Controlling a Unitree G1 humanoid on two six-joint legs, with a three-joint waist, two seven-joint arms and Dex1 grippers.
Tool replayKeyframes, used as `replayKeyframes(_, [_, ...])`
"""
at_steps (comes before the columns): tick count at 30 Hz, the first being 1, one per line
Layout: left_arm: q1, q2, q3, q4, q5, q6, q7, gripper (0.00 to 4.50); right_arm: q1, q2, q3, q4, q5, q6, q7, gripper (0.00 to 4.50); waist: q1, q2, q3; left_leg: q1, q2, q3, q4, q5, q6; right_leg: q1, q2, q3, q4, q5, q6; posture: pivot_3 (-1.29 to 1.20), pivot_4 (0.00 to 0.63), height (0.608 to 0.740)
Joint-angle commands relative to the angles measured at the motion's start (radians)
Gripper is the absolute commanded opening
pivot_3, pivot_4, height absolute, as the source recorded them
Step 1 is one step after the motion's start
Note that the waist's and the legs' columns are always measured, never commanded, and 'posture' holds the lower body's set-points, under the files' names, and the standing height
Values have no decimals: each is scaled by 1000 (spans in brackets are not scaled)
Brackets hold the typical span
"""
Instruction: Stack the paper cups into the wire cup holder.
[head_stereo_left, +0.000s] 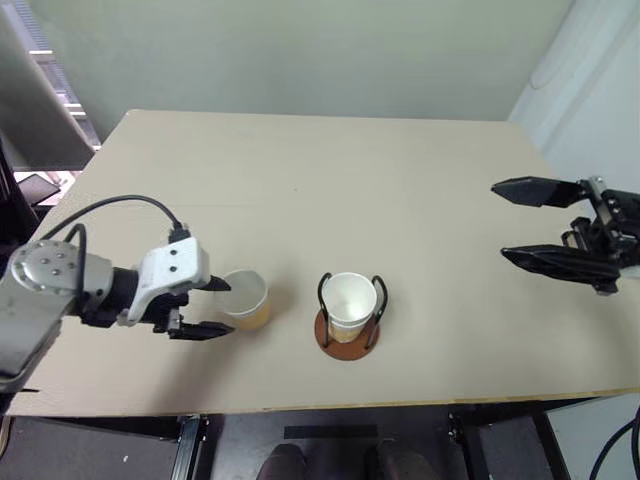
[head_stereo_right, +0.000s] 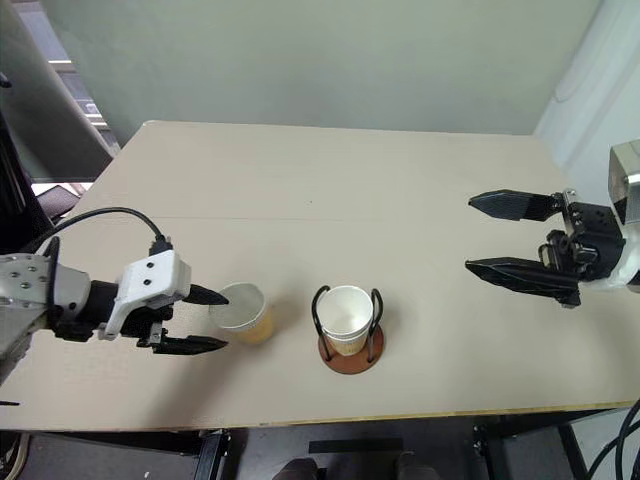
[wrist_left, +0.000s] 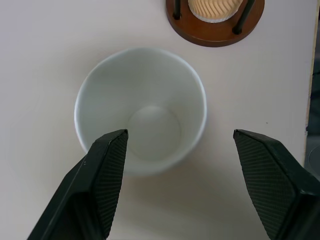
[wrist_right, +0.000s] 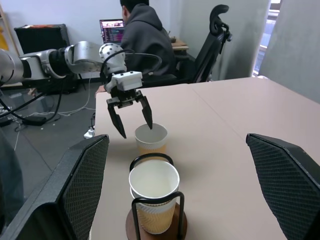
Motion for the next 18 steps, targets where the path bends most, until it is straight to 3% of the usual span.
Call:
replayKeyframes(1, [-39,-10,-44,3,34,-21,-18,3441,8,-31,-51,-46,43,-6,-32,4484,0,0,0,0,0,0,0,0,0,0,0,0,0,0,0,0,150,740])
replayKeyframes(4, [-51,-16,-77,6,48,-35,-45,2698,18,-41,-51,-55,51,-15,-48,4500,0,0,0,-1,1,-1,-1,-1,-1,-2,0,0,-1,0,0,0,150,740])
replayKeyframes(11, [-90,-43,-112,34,75,-52,-64,130,37,-54,-37,-63,41,-39,-65,4500,-1,0,0,-1,2,-1,-1,-2,-1,-1,-1,0,0,0,0,0,150,740])
replayKeyframes(18, [-95,-56,-109,50,78,-63,-91,55,54,-60,-22,-45,18,-71,-64,4500,-1,0,0,-1,2,-1,0,-2,0,-1,0,0,0,0,0,0,150,740])
